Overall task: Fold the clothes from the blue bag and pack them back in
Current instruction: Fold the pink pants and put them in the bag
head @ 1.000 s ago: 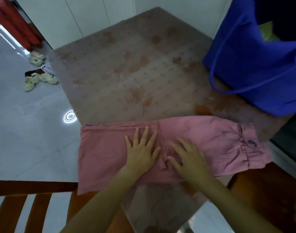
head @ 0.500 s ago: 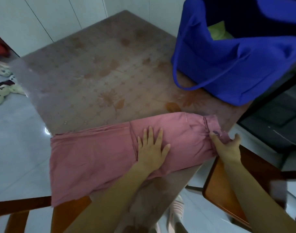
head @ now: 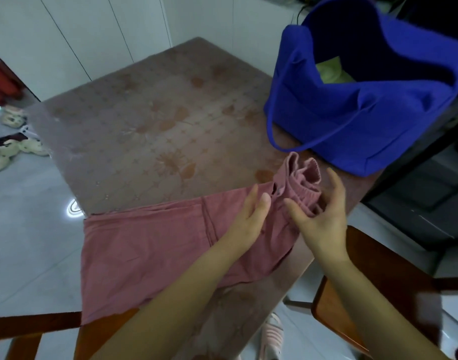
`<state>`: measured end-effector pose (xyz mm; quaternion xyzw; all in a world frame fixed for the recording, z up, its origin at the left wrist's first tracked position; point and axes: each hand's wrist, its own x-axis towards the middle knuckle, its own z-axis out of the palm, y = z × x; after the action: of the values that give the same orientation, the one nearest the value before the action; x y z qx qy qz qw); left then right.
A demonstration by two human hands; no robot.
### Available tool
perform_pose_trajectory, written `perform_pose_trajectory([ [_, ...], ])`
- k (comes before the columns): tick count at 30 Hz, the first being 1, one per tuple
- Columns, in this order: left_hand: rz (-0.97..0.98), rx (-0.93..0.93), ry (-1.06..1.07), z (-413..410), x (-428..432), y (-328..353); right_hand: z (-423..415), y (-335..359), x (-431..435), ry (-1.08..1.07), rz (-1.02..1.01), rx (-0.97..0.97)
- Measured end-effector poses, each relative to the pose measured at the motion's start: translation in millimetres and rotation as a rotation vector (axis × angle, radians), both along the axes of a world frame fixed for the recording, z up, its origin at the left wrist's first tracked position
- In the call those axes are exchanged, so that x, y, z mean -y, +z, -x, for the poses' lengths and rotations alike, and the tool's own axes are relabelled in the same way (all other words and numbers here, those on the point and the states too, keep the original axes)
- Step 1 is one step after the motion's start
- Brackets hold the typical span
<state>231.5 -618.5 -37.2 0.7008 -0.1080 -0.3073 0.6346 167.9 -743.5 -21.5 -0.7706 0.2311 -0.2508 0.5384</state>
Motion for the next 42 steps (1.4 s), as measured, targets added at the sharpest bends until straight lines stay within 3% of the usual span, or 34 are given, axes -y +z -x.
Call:
perform_pose_trajectory([
  [4, 0.155, 0.020, 0.134, -24, -4, 28, -2, -9, -38, 0.310, 0.315, 0.038],
  [6, 0.019, 0.022, 0.146, -41, -22, 33, -3, -14, -52, 0.461, 0.417, 0.036],
  [9, -0.195, 0.009, 0.214, -53, -70, 26, 0, -16, -67, 0.686, 0.369, 0.054],
  [13, -0.099, -0.045, 0.469, -52, -154, 34, -9, -26, -68, 0.545, 0.096, 0.020],
  [15, -0.073, -0.090, 0.525, -52, -201, 36, -20, -40, -64, 0.518, 0.181, -0.124],
  [19, -0.085, -0.297, 0.562, -50, -257, 12, -41, -63, -78, 0.660, 0.356, -0.357],
  [21, -0.185, -0.380, 0.518, -46, -264, -7, -51, -72, -94, 0.757, 0.364, -0.418],
  [23, -0.337, -0.283, 0.495, -42, -264, -26, -57, -80, -107, 0.826, 0.408, -0.458],
  [26, -0.567, -0.059, 0.590, -42, -263, -38, -62, -87, -116, 0.682, 0.380, -0.435],
  [29, -0.656, 0.057, 0.650, -47, -273, -40, -63, -89, -116, 0.507, 0.308, -0.510],
  [33, -0.635, 0.074, 0.583, -45, -289, -57, -62, -96, -126, 0.500, 0.232, -0.538],
  [38, -0.473, -0.270, 0.687, -39, -291, -64, -56, -99, -136, 0.434, 0.108, -0.497],
  [42, -0.539, -0.096, 0.613, -37, -282, -52, -54, -91, -127, 0.405, 0.078, -0.379],
])
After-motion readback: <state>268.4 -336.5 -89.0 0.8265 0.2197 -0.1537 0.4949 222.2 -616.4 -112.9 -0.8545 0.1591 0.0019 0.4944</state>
